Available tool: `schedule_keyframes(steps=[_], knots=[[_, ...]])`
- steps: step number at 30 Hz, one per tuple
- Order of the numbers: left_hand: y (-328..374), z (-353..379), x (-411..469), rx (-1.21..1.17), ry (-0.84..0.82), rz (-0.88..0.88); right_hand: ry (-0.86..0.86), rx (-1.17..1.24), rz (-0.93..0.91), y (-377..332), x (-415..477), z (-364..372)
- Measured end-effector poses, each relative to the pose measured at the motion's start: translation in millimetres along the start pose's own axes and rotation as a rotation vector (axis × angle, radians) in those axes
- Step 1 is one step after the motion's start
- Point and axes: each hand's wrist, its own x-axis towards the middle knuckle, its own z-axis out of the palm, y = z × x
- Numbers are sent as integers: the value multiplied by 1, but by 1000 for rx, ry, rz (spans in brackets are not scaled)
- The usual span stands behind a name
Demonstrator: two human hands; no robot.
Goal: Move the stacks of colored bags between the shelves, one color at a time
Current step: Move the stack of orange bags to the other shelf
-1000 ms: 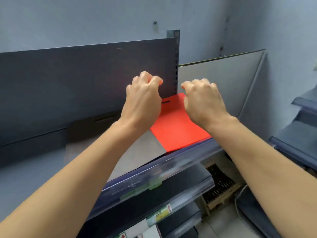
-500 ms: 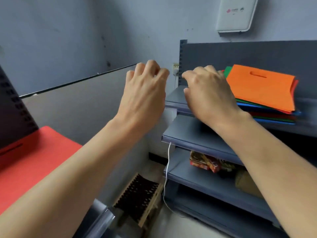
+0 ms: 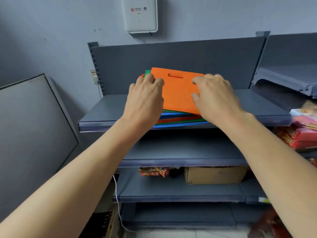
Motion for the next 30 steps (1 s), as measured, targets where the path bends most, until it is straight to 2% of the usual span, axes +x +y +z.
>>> schedule_keyframes(steps=[9,16,26,30], knots=[[-50,75,67,-42,-179,-29,-169,-29,166,7,59,45],[-91,129,105,-147,-466,-120,-362,47,358,11,96,93],[-99,152,137,-204,-588,-216,-518,77,462,26,121,121],[-101,150,141,-304,-649,-361,-555,104,445,31,127,122]])
